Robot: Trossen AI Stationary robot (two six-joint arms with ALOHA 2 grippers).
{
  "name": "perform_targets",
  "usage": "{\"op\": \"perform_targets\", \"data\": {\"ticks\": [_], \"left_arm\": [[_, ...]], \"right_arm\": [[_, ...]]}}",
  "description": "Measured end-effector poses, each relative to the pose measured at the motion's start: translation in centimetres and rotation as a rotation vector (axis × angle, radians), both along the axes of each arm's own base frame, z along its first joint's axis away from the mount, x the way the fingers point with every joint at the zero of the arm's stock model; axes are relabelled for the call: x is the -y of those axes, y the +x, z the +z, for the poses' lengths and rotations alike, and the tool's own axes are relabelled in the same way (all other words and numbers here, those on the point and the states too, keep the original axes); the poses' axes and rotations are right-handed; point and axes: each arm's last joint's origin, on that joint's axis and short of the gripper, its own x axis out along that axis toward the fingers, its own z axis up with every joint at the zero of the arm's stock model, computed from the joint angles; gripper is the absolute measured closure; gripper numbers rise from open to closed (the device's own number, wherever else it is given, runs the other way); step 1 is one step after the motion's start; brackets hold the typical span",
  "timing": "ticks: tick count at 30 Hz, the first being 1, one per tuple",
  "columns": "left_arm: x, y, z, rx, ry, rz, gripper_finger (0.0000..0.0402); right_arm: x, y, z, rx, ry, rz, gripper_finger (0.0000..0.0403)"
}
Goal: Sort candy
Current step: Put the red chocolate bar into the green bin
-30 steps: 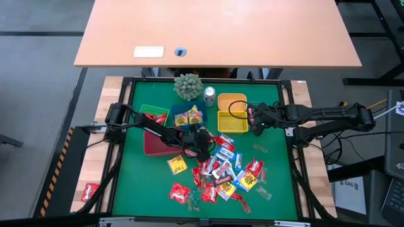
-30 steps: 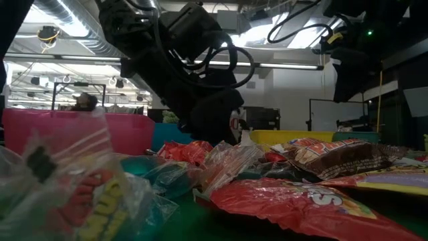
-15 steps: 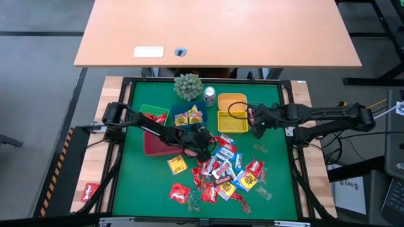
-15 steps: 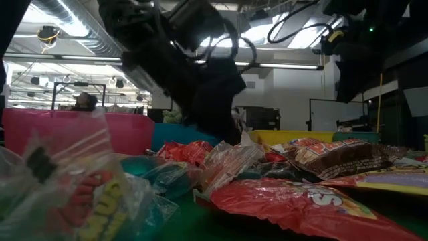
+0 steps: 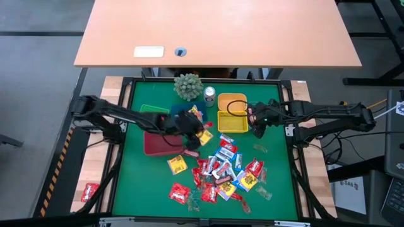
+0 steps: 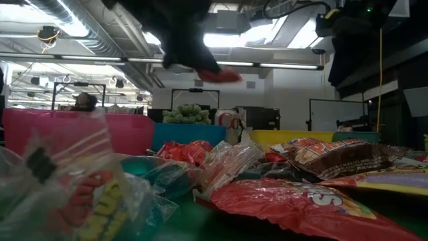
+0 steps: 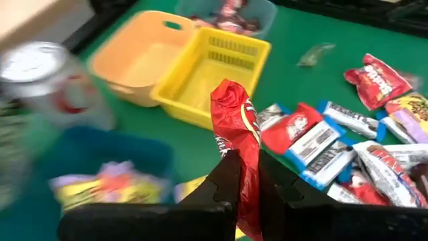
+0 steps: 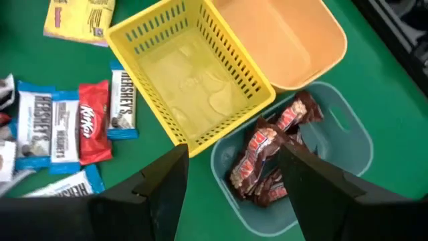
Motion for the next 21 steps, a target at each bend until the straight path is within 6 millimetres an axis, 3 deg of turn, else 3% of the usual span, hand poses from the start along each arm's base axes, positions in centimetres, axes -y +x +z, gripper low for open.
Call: {"op": "perform_targets", "data": {"ticks": [4,8,15,21], "left_arm": [[-0.9,-3.2,2.5,-0.045,-0.004,0.031,0.0382],[-1.5,-6.5,3.9,-0.123,-0.021,0.116,0.0382],[-1.9,-11.2,3.3,-0.391,-0.046,0.316,0.0382],[-2.0,-12.5,2.6,-0.542,-0.034,0.403,0.0382]], "right_arm": [[0.0,0.0,0.0,-0.007,-0.012,0.026,0.0169],[0.0,0.0,0.0,-0.007,-0.013,0.028,0.0169],[-0.1,0.1,0.0,-0.009,0.001,0.066,0.0169],[-0.5,0.8,0.3,0.072,0.117,0.179,0.0169]]}}
